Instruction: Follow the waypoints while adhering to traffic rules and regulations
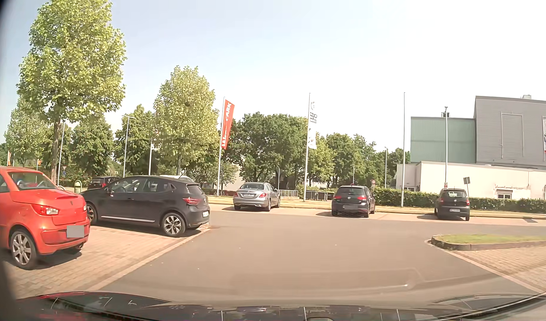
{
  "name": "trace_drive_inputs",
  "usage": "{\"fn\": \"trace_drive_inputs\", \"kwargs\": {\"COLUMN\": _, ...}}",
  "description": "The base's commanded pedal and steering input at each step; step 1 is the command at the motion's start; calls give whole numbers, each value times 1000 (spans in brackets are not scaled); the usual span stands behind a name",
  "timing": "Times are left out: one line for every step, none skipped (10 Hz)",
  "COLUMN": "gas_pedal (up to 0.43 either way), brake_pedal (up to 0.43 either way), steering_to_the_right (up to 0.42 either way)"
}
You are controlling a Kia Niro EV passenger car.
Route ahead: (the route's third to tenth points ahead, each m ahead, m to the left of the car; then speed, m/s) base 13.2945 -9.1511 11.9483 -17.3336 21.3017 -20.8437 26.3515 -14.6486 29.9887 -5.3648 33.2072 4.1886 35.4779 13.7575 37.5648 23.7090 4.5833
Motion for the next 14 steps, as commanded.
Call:
{"fn": "trace_drive_inputs", "kwargs": {"gas_pedal": 67, "brake_pedal": 0, "steering_to_the_right": -7}}
{"fn": "trace_drive_inputs", "kwargs": {"gas_pedal": 59, "brake_pedal": 0, "steering_to_the_right": -7}}
{"fn": "trace_drive_inputs", "kwargs": {"gas_pedal": 47, "brake_pedal": 0, "steering_to_the_right": -7}}
{"fn": "trace_drive_inputs", "kwargs": {"gas_pedal": 39, "brake_pedal": 0, "steering_to_the_right": -6}}
{"fn": "trace_drive_inputs", "kwargs": {"gas_pedal": 39, "brake_pedal": 0, "steering_to_the_right": -6}}
{"fn": "trace_drive_inputs", "kwargs": {"gas_pedal": 39, "brake_pedal": 0, "steering_to_the_right": -5}}
{"fn": "trace_drive_inputs", "kwargs": {"gas_pedal": 28, "brake_pedal": 0, "steering_to_the_right": -1}}
{"fn": "trace_drive_inputs", "kwargs": {"gas_pedal": 0, "brake_pedal": 0, "steering_to_the_right": 2}}
{"fn": "trace_drive_inputs", "kwargs": {"gas_pedal": 0, "brake_pedal": 0, "steering_to_the_right": 9}}
{"fn": "trace_drive_inputs", "kwargs": {"gas_pedal": 0, "brake_pedal": 0, "steering_to_the_right": 20}}
{"fn": "trace_drive_inputs", "kwargs": {"gas_pedal": 0, "brake_pedal": 0, "steering_to_the_right": 38}}
{"fn": "trace_drive_inputs", "kwargs": {"gas_pedal": 0, "brake_pedal": 0, "steering_to_the_right": 63}}
{"fn": "trace_drive_inputs", "kwargs": {"gas_pedal": 0, "brake_pedal": 0, "steering_to_the_right": 84}}
{"fn": "trace_drive_inputs", "kwargs": {"gas_pedal": 0, "brake_pedal": 18, "steering_to_the_right": 120}}
